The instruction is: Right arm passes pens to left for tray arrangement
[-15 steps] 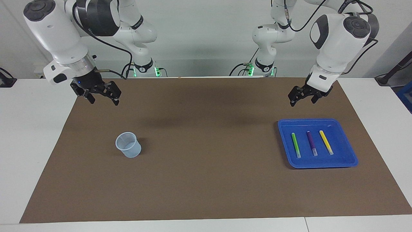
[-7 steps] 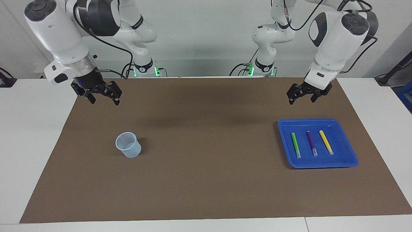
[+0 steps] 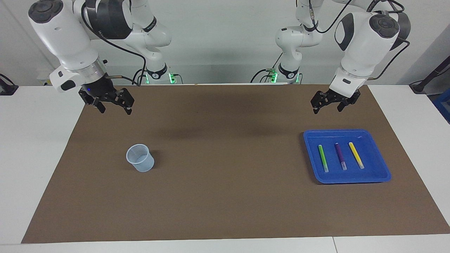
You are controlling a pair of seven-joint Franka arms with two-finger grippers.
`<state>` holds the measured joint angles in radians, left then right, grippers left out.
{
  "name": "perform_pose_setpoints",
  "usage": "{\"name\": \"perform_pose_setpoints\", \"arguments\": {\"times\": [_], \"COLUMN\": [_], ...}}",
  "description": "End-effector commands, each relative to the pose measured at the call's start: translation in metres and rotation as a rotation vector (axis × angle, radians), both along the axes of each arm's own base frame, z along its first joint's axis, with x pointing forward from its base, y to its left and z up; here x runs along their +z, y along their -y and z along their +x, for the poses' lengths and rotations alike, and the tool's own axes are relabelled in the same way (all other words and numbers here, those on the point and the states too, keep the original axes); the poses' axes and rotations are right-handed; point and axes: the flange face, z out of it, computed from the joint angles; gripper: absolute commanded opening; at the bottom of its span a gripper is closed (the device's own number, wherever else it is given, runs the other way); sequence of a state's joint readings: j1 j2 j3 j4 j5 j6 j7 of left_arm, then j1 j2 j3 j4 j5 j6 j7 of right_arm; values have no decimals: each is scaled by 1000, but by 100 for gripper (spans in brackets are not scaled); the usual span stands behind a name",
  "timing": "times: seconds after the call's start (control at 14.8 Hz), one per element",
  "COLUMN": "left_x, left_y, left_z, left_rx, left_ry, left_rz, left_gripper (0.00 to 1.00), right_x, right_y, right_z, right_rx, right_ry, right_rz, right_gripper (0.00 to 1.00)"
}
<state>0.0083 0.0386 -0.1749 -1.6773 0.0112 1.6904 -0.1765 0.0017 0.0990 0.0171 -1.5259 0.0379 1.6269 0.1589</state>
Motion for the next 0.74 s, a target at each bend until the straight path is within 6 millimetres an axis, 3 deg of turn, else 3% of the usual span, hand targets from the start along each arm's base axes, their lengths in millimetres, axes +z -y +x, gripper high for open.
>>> {"name": "perform_pose_setpoints", "arguments": {"times": [0.0,0.68], "left_x": [6,9], "left_y": [-1,1], "left_z": [2,1], "left_rx": [-16,-9], "left_ry": [15,24], "left_rz": [11,-1], "left_gripper": [100,100], "right_x": [2,3], "right_y": [-1,-1], "right_z": [-8,-9], "right_rx": [20,23], "right_ry": [-10,-9], "right_rz": [-21,-19], "right_gripper": [100,100]}}
